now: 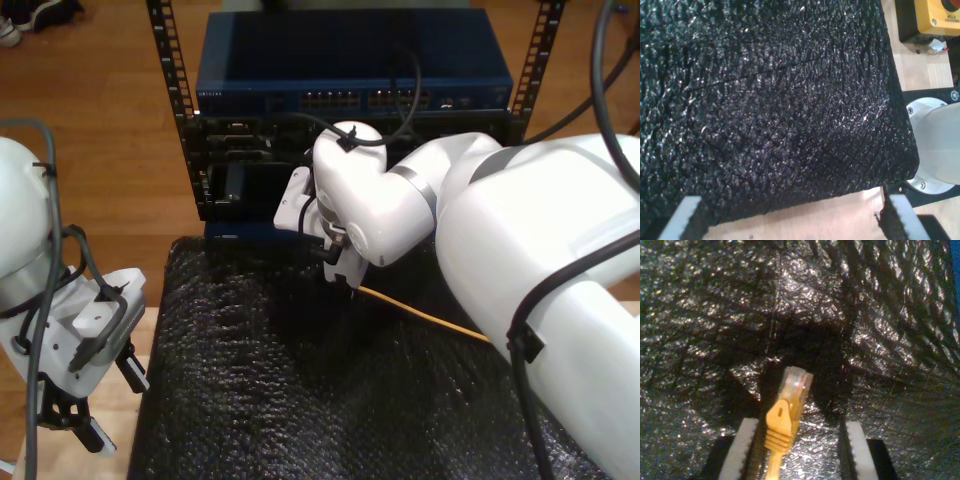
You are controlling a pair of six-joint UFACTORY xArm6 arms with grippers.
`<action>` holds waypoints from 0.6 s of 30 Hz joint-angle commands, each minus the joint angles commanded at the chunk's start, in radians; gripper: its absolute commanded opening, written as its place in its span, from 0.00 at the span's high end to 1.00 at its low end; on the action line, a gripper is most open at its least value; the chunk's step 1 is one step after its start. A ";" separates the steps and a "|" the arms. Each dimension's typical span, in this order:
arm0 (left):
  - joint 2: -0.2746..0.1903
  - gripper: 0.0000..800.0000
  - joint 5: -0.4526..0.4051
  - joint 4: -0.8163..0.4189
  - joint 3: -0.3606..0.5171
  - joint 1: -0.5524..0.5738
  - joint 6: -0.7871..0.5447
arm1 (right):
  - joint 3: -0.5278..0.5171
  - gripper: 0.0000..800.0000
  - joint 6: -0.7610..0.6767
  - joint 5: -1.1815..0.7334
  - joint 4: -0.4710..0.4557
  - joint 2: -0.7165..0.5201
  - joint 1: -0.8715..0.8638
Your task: Grab the cable and plug it in
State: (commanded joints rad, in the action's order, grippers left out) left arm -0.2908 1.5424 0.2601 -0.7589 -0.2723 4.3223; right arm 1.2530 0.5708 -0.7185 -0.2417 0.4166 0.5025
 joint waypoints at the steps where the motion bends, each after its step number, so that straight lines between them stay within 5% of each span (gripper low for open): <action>1: 0.000 0.00 0.000 0.000 0.000 0.000 0.000 | 0.000 0.57 0.000 0.000 0.000 0.000 0.000; 18: 0.008 0.00 0.000 0.000 0.000 0.002 0.000 | -0.006 0.76 -0.002 0.000 0.000 0.000 0.017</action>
State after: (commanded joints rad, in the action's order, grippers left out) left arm -0.2831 1.5424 0.2601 -0.7589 -0.2708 4.3223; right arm 1.2469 0.5692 -0.7185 -0.2417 0.4166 0.5194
